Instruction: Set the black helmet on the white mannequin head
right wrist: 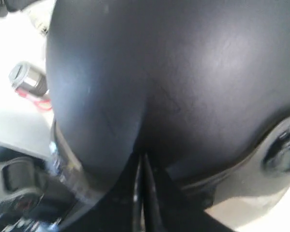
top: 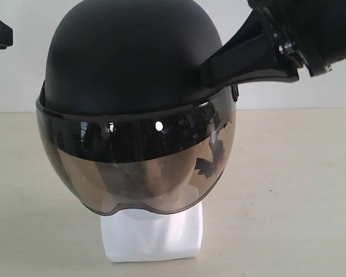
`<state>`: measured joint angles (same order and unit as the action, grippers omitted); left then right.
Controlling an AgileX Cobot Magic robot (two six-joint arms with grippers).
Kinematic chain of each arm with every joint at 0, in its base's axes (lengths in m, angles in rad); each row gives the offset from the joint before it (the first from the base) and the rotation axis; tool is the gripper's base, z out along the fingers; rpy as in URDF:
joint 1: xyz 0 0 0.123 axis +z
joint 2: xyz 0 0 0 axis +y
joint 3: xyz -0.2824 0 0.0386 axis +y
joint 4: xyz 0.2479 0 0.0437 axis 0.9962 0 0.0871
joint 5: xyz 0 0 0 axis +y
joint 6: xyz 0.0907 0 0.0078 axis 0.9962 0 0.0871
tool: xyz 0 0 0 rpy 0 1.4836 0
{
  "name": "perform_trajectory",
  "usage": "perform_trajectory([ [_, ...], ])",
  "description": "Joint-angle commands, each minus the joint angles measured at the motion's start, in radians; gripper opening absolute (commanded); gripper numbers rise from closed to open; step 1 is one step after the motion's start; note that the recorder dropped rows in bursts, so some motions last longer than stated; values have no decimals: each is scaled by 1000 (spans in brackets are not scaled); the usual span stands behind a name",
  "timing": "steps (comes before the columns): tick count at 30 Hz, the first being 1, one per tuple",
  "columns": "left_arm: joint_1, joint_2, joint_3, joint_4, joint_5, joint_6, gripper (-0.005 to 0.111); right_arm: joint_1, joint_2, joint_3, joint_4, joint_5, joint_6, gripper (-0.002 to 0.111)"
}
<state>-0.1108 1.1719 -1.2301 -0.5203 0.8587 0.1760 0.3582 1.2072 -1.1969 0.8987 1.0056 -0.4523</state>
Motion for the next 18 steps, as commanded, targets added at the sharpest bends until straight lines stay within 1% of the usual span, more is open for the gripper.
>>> perform_trajectory([
  [1, 0, 1, 3, -14, -9, 12, 4, 0, -60, -3, -143, -101, 109, 0],
  [6, 0, 1, 3, -14, -25, 23, 4, 0, -69, -3, -129, -96, 111, 0],
  [11, 0, -5, 3, -14, -21, 23, 4, 0, -69, -3, -158, -118, 123, 0],
  [15, 0, -48, 3, -14, -15, 23, 4, 0, -81, -3, -232, -173, 148, 0],
  [18, 0, -102, 3, -14, 4, 23, 4, 0, -131, -3, -360, -228, 189, 0],
])
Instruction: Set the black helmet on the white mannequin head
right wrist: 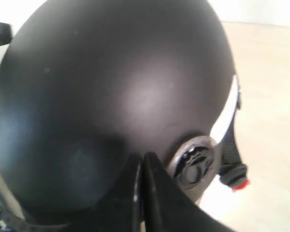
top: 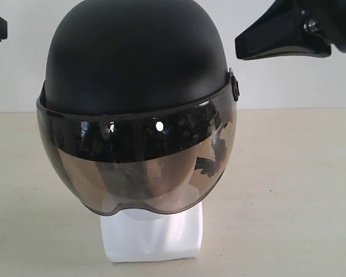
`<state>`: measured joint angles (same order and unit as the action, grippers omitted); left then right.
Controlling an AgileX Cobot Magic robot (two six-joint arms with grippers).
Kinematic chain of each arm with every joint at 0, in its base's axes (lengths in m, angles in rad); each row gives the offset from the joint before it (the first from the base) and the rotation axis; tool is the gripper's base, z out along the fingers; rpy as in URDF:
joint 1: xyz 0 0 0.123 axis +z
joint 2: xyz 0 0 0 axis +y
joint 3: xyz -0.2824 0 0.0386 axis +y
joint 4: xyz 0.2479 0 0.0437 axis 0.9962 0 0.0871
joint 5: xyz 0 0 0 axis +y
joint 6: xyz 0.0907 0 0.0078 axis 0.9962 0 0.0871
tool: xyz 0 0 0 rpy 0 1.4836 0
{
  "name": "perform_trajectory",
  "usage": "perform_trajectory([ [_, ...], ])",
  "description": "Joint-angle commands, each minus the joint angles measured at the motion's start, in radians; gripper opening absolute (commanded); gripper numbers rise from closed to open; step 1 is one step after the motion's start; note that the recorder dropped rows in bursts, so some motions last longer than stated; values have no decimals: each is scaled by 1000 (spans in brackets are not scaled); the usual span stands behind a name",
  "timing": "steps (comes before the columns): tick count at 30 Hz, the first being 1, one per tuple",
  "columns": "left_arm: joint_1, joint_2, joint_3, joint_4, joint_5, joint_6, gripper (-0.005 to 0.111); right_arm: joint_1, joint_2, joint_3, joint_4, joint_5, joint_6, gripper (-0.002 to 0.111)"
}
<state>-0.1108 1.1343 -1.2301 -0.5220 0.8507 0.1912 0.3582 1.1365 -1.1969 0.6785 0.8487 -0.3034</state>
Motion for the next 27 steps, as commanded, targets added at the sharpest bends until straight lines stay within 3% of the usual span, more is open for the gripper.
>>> perform_trajectory([
  [1, 0, -80, 3, -12, 15, 7, 4, 0, -90, -3, -204, -91, 76, 0],
  [5, 0, -160, 3, -12, 14, -10, 4, 0, -221, -1, -473, -110, 164, 0],
  [9, 0, -230, 3, -26, 14, -27, 4, 0, -322, -1, -604, -2, 185, 0],
  [18, 0, -408, 95, -169, -25, -49, 4, 0, -455, 37, -615, 60, 205, 0],
  [27, 0, -653, 231, -197, -66, -51, 4, 0, -619, 278, -606, 8, 281, 0],
])
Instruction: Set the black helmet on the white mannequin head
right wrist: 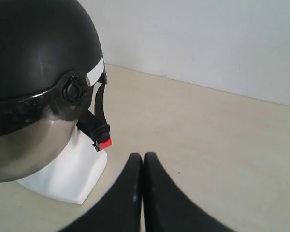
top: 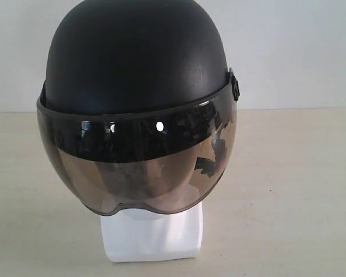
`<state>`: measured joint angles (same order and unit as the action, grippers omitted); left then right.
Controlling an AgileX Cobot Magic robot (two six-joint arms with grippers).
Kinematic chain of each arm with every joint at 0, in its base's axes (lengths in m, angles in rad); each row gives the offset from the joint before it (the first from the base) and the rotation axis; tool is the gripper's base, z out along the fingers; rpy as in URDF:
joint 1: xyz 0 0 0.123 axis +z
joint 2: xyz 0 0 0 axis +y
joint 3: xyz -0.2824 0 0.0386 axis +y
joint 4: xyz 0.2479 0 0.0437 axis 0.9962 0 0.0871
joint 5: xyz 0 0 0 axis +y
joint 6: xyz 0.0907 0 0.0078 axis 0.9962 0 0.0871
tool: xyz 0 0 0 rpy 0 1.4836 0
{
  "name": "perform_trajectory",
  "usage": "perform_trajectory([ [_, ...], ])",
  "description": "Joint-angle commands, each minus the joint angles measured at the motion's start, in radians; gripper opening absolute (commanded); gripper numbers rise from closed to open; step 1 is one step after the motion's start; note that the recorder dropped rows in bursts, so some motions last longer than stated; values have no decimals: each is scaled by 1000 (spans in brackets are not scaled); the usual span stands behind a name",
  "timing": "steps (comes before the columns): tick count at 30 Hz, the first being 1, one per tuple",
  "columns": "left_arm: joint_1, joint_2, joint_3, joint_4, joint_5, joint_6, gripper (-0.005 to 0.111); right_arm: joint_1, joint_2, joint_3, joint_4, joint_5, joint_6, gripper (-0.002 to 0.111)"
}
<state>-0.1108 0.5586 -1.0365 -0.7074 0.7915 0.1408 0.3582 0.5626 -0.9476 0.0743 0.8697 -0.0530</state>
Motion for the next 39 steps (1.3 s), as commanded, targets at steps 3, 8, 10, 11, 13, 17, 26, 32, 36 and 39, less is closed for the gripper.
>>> perform_trajectory([
  [3, 0, -145, 48, -12, 53, -1, 4, 0, -63, 29, 0, 17, 30, 0],
  [8, 0, -251, 48, -10, 200, -1, 4, 0, -63, 29, 4, 101, 59, 0],
  [10, -2, -286, 48, -10, 202, -1, 4, 0, -63, 29, 4, 101, 59, 0],
  [11, -3, -299, 48, -6, 202, -1, 4, 0, -63, 29, 4, 101, 59, 0],
  [13, -3, -313, 48, -3, 202, 10, 4, 0, -63, 29, 4, 101, 59, 0],
  [17, -5, -342, 48, 1, 204, 10, 4, 0, -63, 29, 4, 101, 59, 0],
  [26, -14, -379, 54, -31, 210, 10, 4, 0, -63, 29, 9, 65, 63, 0],
  [32, -14, -293, 126, -77, 230, 6, 4, 0, -61, 29, 174, -82, 16, 0],
  [36, -14, -217, 135, -155, 177, 141, 4, 0, -1, 29, 619, -80, -320, 0],
  [39, -14, -136, 135, -210, 166, 269, 4, 0, 83, 29, 854, -78, -602, 0],
])
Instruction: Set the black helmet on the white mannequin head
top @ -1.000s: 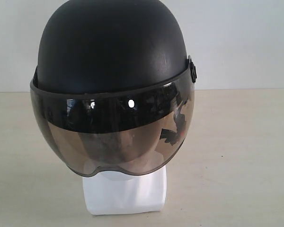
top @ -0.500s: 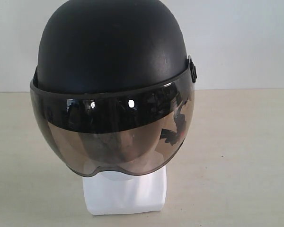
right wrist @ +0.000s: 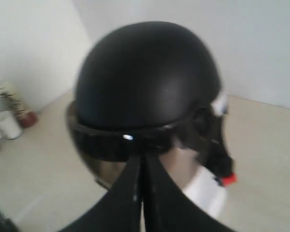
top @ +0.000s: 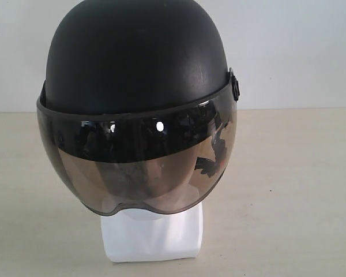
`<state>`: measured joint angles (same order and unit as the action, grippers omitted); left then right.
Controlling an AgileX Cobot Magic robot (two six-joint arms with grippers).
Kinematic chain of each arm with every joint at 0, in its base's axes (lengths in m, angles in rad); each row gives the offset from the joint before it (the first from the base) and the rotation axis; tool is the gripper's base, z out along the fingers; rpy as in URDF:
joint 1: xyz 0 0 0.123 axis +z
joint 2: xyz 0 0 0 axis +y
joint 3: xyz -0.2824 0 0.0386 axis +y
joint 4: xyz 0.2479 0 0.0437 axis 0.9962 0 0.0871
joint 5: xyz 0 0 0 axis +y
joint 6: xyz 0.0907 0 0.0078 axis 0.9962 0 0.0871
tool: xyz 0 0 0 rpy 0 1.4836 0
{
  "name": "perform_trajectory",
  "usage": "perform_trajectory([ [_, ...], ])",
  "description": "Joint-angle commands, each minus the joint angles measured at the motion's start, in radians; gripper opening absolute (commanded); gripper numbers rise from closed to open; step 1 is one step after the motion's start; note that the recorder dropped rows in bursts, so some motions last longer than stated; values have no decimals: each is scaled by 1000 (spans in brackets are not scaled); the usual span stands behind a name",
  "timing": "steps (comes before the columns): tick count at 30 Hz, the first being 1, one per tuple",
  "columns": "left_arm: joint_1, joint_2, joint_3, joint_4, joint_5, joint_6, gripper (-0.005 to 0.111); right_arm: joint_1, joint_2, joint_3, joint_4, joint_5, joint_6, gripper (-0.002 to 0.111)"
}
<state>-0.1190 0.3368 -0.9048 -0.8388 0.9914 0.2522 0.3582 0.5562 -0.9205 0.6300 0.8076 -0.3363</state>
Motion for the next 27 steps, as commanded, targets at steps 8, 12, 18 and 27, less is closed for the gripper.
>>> perform_trajectory([
  [8, -6, 319, 4, -270, -48, 451, 4, 0, 251, 2, 366, -66, -474, 0],
  [12, -6, 422, 4, -304, -57, 542, 4, 0, 296, 2, 425, -111, -538, 0],
  [18, -6, 522, 12, -394, -49, 638, 4, 3, 373, 2, 506, -107, -601, 0],
  [27, -43, 560, 98, -405, -107, 692, 4, 156, 432, 2, 477, -190, -614, 0],
])
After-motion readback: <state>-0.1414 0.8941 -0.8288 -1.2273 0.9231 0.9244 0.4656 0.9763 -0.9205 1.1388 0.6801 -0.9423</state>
